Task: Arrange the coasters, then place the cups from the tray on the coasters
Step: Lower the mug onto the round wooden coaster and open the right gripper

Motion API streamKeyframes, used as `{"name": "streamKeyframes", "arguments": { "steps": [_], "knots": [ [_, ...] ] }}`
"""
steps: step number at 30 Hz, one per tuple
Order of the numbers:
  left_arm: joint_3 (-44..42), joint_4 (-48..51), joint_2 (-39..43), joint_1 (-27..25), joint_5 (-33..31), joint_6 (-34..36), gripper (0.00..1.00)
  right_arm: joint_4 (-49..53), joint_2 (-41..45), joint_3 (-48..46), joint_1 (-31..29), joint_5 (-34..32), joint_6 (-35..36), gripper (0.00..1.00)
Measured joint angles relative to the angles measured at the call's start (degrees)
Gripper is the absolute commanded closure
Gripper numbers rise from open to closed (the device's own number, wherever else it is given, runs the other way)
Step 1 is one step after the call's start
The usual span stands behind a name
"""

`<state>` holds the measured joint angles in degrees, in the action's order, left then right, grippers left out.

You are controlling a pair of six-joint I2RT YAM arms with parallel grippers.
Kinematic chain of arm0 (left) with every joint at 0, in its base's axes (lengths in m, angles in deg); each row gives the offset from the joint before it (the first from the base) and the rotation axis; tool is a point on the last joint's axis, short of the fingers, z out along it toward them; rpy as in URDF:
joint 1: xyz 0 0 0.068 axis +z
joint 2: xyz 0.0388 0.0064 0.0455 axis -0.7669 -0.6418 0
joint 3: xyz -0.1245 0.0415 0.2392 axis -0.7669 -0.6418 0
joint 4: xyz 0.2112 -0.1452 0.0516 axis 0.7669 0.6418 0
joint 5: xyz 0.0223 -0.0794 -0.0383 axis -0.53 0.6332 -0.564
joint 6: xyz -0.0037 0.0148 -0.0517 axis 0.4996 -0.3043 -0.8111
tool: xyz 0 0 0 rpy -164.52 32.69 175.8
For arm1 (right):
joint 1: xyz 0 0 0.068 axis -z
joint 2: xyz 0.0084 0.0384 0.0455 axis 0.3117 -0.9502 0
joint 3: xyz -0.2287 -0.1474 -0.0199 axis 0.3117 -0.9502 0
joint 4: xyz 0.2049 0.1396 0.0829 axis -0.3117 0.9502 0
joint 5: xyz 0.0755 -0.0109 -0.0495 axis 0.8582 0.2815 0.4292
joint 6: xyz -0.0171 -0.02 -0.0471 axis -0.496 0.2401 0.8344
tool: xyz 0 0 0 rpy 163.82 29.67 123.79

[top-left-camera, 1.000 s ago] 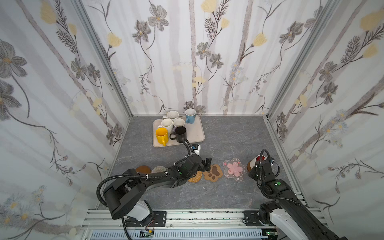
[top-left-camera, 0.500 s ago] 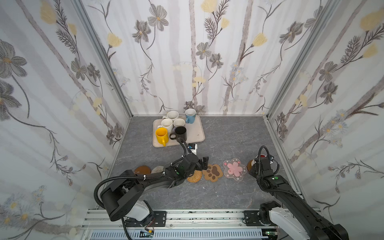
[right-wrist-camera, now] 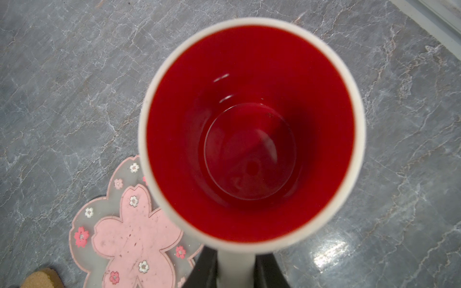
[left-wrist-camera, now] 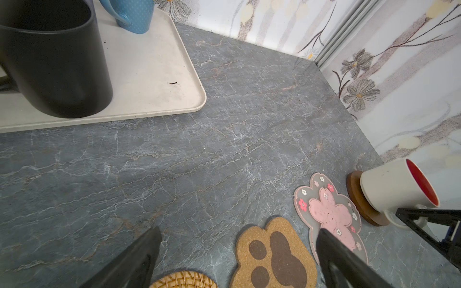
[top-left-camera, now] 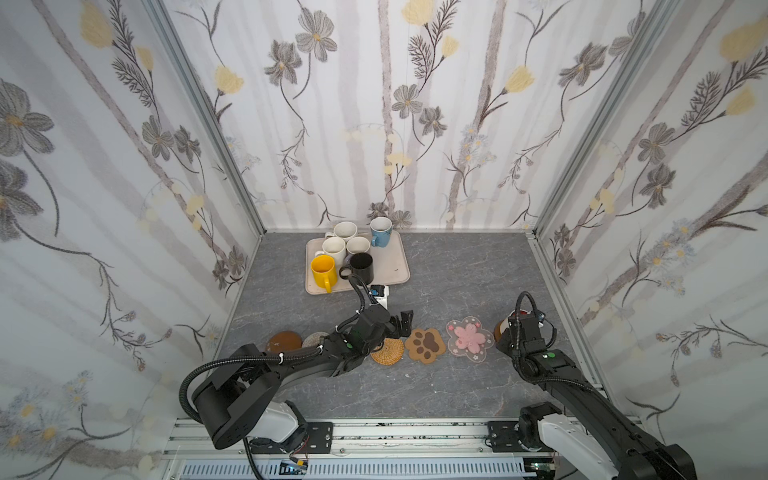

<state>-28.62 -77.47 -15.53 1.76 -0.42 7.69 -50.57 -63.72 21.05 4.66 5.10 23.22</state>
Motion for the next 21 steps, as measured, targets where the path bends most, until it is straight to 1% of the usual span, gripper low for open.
{"name": "streamKeyframes", "arguments": {
  "steps": [9, 15, 21],
  "knots": [
    [-1.95, 0.02, 4.15, 1.31, 0.33, -0.2, 0.0, 0.07, 2.16, -0.57, 0.68, 1.05, 0.17, 0.4],
    [-3.37, 0.13, 8.55, 3.72, 0.28, -1.49, 0.0, 0.48, 5.86, -0.46, 1.05, 2.99, 0.17, 0.38],
    [-3.76, 1.38, 14.86, 6.8, 0.28, -2.82, 0.0, 2.16, 13.16, -0.15, 1.29, 4.9, 0.17, 0.34]
  ]
}}
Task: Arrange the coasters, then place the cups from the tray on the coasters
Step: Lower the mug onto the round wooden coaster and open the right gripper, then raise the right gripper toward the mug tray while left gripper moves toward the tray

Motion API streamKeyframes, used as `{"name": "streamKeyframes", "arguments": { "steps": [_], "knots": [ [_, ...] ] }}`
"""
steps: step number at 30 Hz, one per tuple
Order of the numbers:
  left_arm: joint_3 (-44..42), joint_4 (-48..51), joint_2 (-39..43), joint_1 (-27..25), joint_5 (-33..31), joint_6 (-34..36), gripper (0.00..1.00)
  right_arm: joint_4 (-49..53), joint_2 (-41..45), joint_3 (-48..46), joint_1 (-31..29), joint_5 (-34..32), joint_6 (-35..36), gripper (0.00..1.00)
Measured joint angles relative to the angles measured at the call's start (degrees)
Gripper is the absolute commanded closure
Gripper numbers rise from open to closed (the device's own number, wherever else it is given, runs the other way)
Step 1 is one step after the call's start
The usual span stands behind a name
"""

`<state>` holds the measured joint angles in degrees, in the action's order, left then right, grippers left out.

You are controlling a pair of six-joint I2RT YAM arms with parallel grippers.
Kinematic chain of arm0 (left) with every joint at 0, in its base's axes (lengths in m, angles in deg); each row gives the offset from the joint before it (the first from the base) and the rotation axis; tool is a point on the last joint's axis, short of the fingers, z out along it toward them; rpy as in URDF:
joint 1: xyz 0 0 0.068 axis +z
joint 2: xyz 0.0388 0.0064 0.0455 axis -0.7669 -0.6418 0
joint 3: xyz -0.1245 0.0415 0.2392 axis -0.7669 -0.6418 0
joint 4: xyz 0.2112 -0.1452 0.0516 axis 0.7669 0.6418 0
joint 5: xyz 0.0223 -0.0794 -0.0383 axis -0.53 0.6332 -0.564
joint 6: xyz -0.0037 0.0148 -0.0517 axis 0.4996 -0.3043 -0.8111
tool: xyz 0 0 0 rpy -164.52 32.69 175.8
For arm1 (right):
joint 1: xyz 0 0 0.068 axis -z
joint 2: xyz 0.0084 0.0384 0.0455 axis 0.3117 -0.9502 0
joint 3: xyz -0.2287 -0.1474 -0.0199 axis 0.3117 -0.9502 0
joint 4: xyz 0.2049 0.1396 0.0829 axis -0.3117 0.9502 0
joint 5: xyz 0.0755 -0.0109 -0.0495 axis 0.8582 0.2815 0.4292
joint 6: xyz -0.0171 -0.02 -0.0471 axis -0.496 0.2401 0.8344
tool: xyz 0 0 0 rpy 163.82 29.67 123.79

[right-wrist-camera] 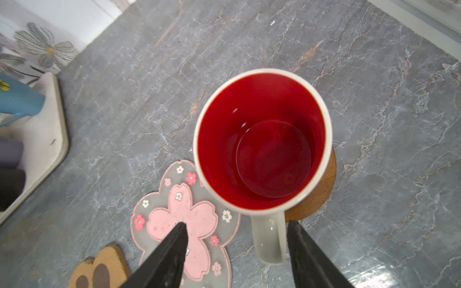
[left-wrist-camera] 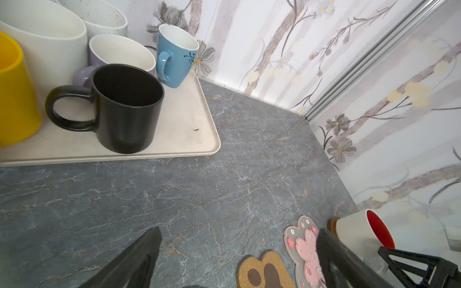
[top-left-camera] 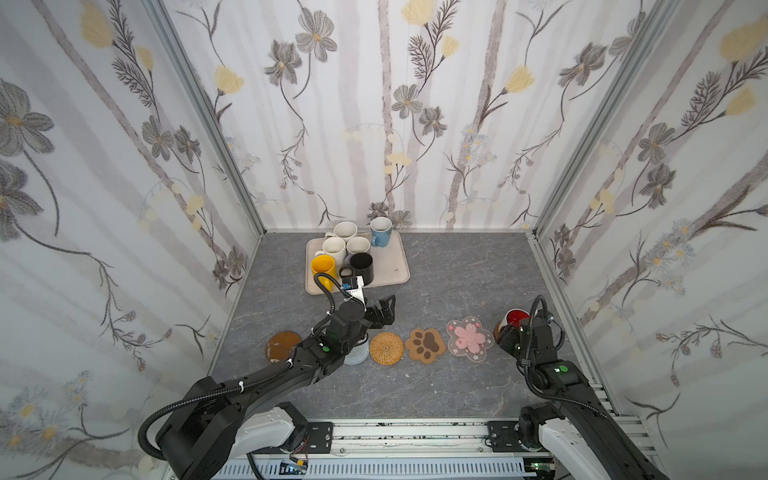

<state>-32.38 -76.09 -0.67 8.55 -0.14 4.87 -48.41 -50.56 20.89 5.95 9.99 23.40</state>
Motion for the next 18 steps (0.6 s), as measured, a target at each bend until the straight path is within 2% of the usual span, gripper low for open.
{"name": "streamKeyframes", "arguments": {
  "steps": [6, 11, 15, 18],
  "knots": [
    [2.78, 4.68, 2.97, 3.74, 1.29, -0.48, 0.08, 2.19, 6.27, 1.99, 0.0, 1.81, -0.02, 0.32],
    [5.55, 9.05, 4.35, 8.11, 4.2, -1.31, 0.21, 2.43, 6.05, 5.4, -0.15, 4.61, 1.49, 0.38],
    [6.97, 12.63, 6.01, 10.32, 5.77, -1.42, 0.24, 2.56, -3.69, 12.98, -2.49, 8.17, 5.46, 0.41],
    [8.74, 15.89, 6.62, 11.93, 6.8, -1.27, 0.19, 1.9, -13.9, 22.01, -7.45, 10.34, 9.11, 0.42]
  ]
}}
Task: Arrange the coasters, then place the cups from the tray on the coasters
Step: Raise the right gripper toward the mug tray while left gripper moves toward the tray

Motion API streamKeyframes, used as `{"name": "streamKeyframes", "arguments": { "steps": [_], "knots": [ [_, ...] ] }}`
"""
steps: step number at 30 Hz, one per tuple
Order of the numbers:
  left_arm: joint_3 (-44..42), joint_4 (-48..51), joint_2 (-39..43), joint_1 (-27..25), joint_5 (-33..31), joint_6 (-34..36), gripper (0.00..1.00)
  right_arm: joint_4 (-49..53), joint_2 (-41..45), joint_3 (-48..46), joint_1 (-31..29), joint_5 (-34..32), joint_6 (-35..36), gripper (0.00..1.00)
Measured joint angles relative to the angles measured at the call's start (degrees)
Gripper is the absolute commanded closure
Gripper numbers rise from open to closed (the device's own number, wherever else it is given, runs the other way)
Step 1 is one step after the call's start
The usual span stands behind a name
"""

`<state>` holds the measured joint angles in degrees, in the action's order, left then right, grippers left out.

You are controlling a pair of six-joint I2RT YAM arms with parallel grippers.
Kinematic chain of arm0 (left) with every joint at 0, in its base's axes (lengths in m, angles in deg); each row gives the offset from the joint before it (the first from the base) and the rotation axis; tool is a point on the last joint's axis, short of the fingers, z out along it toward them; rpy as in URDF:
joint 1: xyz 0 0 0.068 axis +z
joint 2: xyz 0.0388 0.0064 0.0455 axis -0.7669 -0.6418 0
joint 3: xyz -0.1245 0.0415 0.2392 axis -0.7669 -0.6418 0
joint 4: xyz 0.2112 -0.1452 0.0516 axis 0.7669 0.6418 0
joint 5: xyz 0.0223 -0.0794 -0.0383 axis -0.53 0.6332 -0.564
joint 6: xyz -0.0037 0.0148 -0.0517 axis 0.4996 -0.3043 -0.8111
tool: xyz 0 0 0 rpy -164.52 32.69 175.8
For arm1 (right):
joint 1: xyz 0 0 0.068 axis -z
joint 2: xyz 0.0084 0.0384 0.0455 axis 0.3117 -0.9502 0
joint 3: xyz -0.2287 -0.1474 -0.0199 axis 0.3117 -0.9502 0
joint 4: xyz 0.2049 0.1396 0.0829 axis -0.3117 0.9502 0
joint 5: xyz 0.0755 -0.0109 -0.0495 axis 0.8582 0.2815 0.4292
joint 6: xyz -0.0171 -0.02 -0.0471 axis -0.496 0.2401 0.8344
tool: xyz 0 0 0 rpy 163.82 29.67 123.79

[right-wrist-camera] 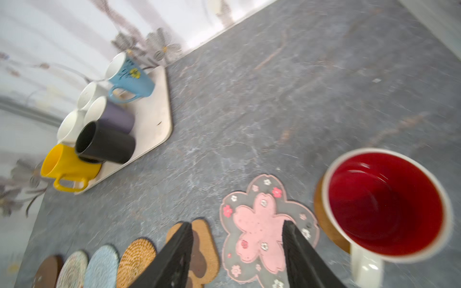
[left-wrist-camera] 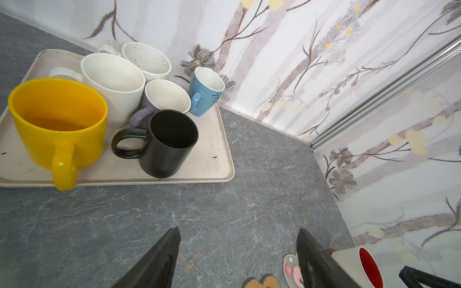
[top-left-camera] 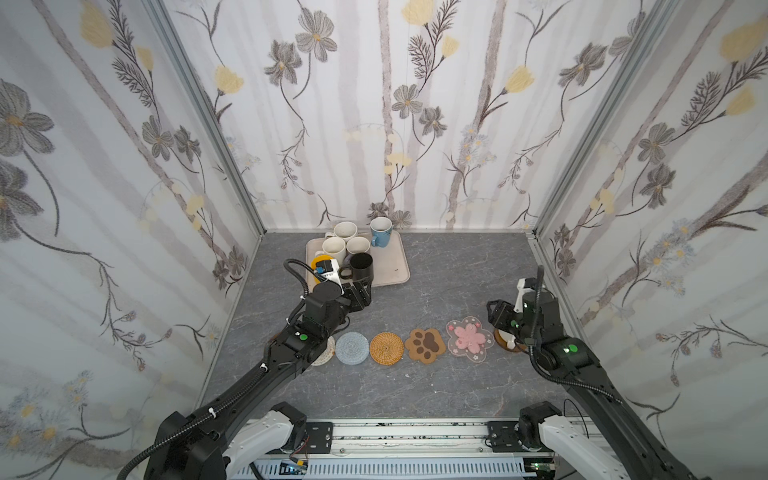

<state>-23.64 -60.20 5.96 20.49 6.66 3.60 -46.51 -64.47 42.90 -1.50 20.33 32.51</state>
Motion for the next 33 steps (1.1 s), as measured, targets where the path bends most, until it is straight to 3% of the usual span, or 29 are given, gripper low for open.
{"name": "streamKeyframes", "arguments": {
  "steps": [6, 16, 24, 33],
  "knots": [
    [0.63, 5.42, 4.07, 4.63, 0.17, 0.76, 0.09, -2.89, -20.5, 17.35, -5.16, 4.68, 5.35, 0.44],
    [-0.94, 10.14, 7.48, 8.7, 0.72, 1.33, 0.0, -8.44, -46.36, 31.15, -5.4, 14.38, 8.09, 0.45],
    [-2.89, 10.93, 4.61, 9.07, -3.58, -0.24, 0.0, -11.26, -60.35, 38.38, -4.42, 19.08, 4.46, 0.49],
    [-12.59, 4.11, 6.1, 9.07, -8.55, -3.02, 0.0, -13.31, -71.89, 46.27, -4.28, 23.91, 0.0, 0.51]
  ]
}}
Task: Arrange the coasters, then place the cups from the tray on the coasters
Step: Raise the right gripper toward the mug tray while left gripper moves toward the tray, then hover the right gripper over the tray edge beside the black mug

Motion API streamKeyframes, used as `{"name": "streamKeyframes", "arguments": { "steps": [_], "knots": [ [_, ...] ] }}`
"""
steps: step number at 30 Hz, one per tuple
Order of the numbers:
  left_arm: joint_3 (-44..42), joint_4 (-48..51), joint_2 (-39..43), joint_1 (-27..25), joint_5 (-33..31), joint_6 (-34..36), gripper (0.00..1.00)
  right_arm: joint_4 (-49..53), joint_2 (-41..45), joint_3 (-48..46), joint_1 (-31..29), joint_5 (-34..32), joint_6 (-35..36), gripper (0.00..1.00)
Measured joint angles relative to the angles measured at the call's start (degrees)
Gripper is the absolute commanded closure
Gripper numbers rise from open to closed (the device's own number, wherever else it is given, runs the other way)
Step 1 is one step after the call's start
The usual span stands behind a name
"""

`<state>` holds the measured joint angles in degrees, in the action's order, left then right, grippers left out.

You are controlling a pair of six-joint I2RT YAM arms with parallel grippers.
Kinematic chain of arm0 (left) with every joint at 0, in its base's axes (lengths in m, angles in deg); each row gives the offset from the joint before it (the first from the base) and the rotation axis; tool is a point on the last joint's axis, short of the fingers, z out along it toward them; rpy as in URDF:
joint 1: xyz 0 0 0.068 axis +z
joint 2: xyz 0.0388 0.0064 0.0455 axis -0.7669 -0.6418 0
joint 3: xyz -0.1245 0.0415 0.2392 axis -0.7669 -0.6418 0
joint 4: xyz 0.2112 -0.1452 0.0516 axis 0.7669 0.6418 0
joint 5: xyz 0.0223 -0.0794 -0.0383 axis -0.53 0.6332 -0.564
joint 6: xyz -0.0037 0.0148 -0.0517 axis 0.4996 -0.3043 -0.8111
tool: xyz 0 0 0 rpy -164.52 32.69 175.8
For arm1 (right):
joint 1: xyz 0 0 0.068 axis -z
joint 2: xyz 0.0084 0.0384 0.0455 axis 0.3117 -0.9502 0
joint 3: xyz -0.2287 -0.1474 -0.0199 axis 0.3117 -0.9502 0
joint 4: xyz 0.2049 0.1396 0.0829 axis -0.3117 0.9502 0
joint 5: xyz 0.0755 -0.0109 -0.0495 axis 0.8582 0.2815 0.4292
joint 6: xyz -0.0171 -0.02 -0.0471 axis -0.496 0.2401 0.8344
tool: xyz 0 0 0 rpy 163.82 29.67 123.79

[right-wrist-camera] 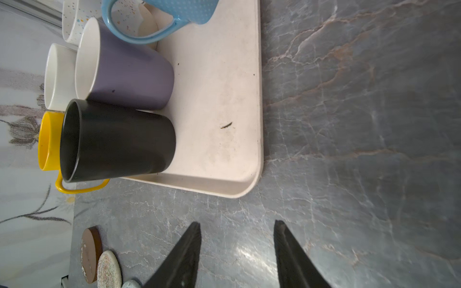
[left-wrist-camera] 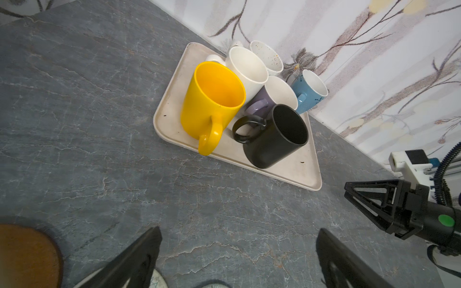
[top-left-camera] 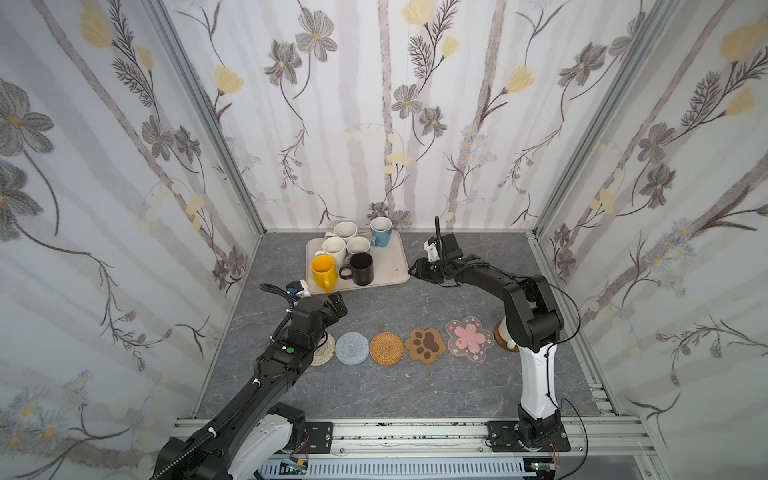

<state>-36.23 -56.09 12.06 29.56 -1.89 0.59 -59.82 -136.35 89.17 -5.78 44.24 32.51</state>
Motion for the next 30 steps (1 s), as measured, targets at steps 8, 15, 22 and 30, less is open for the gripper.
{"name": "streamKeyframes", "arguments": {
  "steps": [8, 15, 22, 30],
  "knots": [
    [-3.56, -7.48, -3.91, 0.0, -0.13, -0.28, 0.0, -0.87, -3.67, 2.36, 0.46, 0.7, -2.56, 0.54],
    [-3.96, -10.32, -5.62, 0.0, 0.31, -0.33, 0.0, -3.06, -5.55, 2.73, 0.72, 0.87, -4.22, 0.56],
    [-3.96, -11.47, -5.64, 0.0, 0.35, -0.33, 0.0, -3.34, -7.8, 4.02, 0.09, 1.62, -5.7, 0.58],
    [-4.11, -11.54, -4.74, 0.0, 0.42, -0.33, 0.0, -3.54, -9.05, 5.25, -1.05, 1.73, -6.95, 0.64]
  ]
}}
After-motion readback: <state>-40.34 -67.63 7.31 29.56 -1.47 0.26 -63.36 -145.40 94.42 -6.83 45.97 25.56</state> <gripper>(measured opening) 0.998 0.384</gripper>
